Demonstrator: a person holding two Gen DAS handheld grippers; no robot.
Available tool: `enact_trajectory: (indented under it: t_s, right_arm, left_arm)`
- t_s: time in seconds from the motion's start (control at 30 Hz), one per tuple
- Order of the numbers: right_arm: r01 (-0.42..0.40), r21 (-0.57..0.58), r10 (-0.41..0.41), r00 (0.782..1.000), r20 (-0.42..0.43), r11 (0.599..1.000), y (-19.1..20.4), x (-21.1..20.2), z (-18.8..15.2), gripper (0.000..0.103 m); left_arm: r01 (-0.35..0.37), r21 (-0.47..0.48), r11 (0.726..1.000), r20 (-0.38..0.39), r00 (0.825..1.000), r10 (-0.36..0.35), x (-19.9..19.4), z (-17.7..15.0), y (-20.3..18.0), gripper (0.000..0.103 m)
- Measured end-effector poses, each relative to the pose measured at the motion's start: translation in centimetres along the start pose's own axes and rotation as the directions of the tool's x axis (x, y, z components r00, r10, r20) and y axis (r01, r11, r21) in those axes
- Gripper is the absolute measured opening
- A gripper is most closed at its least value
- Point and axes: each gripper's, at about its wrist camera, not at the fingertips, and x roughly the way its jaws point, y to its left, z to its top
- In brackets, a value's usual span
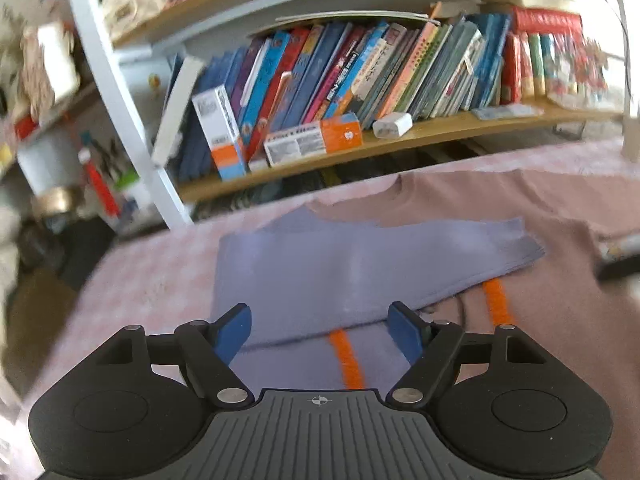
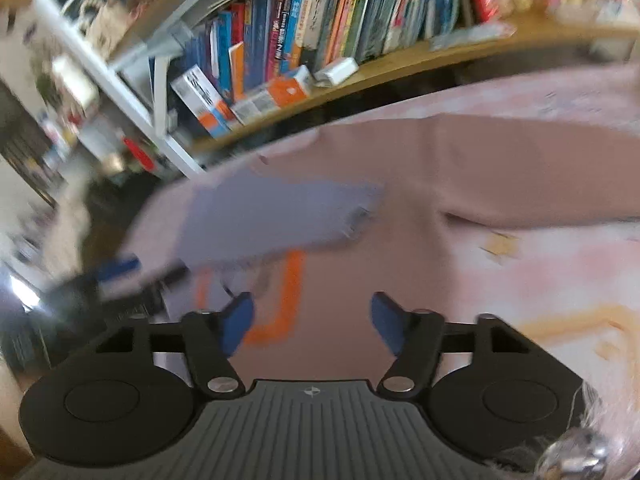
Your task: Fold clothes
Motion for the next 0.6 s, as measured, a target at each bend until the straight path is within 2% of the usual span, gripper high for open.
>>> enact_trajectory:
  t_s: [0.1,0.2,0.33,0.47,0.6]
  right_arm:
    - [-0.028,0.132,0.03,0.999,-0.019,0.991,-1.3,3.1,2.6,0.044]
    - [0.024,0.278,-0.01,0.999,-0.052,0.96,-3.1,5.7,3.8,0.039]
    - [0.088,0.355,-0.07,0.996,-0.063,0.931,-3.9,7.0,3.9,0.035]
    - [0.112,0.36,-0.098,0.994,-0.056,0.926,-4.1,7.5,4.1,0.025]
    - [0.129,0.366,-0.12,0.992,-0.049,0.922,-4.2,8.3,4.4,0.015]
  left_arm:
    - [-0.061,0.046,0.997,-0.036,0.997,0.063,1.3,-0.7,1.4,0.076]
    - [-0.117,0.085,0.99,-0.082,0.989,0.124,2.7,-1.6,3.2,0.075]
    - [-0.131,0.144,0.981,-0.113,0.983,0.148,4.8,-2.5,4.3,0.07]
    - [-0.129,0.214,0.968,-0.129,0.979,0.159,7.4,-2.8,3.9,0.047]
    - [-0.112,0.27,0.956,-0.109,0.983,0.146,8.4,-2.8,3.7,0.034]
